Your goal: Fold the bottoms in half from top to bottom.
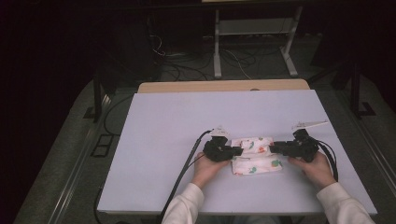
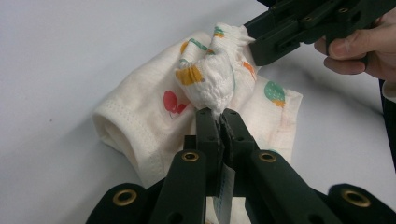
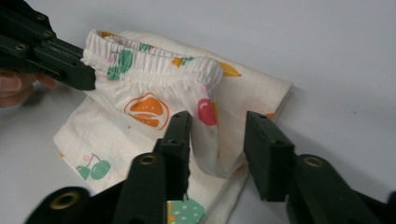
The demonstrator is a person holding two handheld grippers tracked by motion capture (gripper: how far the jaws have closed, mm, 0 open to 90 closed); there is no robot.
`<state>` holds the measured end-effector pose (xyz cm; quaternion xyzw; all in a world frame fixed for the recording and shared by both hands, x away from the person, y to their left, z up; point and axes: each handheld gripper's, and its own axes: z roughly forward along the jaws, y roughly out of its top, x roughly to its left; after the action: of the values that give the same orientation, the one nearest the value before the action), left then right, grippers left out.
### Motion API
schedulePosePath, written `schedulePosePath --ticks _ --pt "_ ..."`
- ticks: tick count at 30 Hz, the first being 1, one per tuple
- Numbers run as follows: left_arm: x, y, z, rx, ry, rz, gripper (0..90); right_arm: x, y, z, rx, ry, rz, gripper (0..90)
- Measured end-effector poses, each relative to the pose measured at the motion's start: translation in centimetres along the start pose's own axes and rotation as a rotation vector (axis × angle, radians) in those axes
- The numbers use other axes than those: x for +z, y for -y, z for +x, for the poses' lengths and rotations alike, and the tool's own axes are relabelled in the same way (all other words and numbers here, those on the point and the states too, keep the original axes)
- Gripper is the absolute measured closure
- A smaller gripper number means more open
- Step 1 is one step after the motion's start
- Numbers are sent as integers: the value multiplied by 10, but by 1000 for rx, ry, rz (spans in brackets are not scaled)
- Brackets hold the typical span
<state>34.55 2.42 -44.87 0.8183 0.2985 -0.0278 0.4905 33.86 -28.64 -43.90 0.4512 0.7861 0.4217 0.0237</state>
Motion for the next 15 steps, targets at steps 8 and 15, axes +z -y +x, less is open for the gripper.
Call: schedulePosePath --ticks 8,15 --pt "2 3 0 -4 13 6 859 -8 -5 2 24 -98 -97 343" --pt "3 3 2 -6 14 2 859 -5 -23 8 10 -102 -106 438"
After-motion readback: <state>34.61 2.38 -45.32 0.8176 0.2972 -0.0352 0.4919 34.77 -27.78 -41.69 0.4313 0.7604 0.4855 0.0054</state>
